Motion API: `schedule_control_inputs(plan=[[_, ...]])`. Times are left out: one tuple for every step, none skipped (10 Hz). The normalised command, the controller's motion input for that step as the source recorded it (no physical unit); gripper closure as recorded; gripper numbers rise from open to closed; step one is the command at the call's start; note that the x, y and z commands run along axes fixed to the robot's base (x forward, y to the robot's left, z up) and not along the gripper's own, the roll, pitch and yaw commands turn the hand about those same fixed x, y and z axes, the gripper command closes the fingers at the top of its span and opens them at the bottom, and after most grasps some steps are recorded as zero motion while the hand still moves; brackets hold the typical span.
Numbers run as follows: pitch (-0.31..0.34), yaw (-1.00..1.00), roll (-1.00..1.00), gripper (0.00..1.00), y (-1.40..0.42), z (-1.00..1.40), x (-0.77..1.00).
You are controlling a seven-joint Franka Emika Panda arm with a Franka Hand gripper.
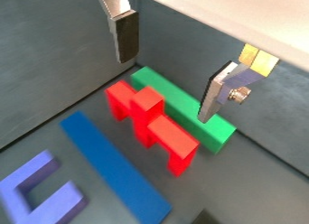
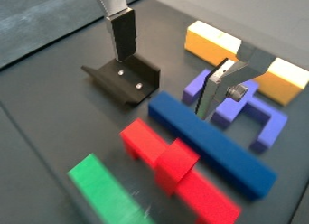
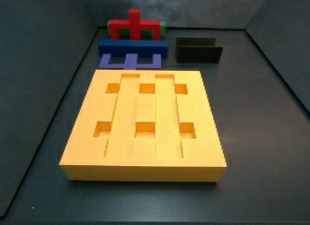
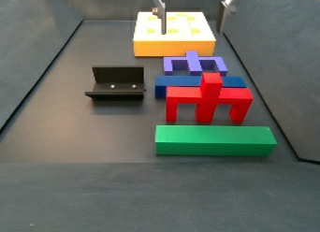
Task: Pick up the green object. Move up. Move to above the board. Insert the green object.
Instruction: Pick up the green object.
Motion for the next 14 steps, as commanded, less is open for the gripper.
schedule_control_inputs(plan=[[0.0, -0.61, 0.0, 0.0, 0.41, -0.13, 0.1], [0.0, -0.7, -0.01, 0.0, 0.31, -0.11, 0.15], [0.0, -0.77, -0.02, 0.0, 0.23, -0.08, 0.2], [0.0, -0.84, -0.04, 0.0, 0.16, -0.07, 0.25], [0.0, -0.86, -0.15, 0.0, 0.04, -0.15, 0.29], [0.0, -0.86, -0.16, 0.0, 0.02, -0.17, 0.28], [0.0, -0.85, -0.15, 0.0, 0.04, -0.18, 0.26], [0.0, -0.79, -0.15, 0.0, 0.09, -0.18, 0.23], [0.0, -0.75, -0.14, 0.0, 0.14, -0.2, 0.18], [0.011, -0.79, -0.08, 0.0, 0.14, -0.23, 0.11], [0.036, -0.8, -0.02, 0.0, 0.19, -0.24, 0.08], [0.069, -0.78, 0.0, 0.0, 0.23, -0.27, 0.04], [0.089, -0.74, 0.0, 0.0, 0.27, -0.24, 0.02], [0.069, -0.69, -0.07, 0.0, 0.26, -0.24, 0.0]])
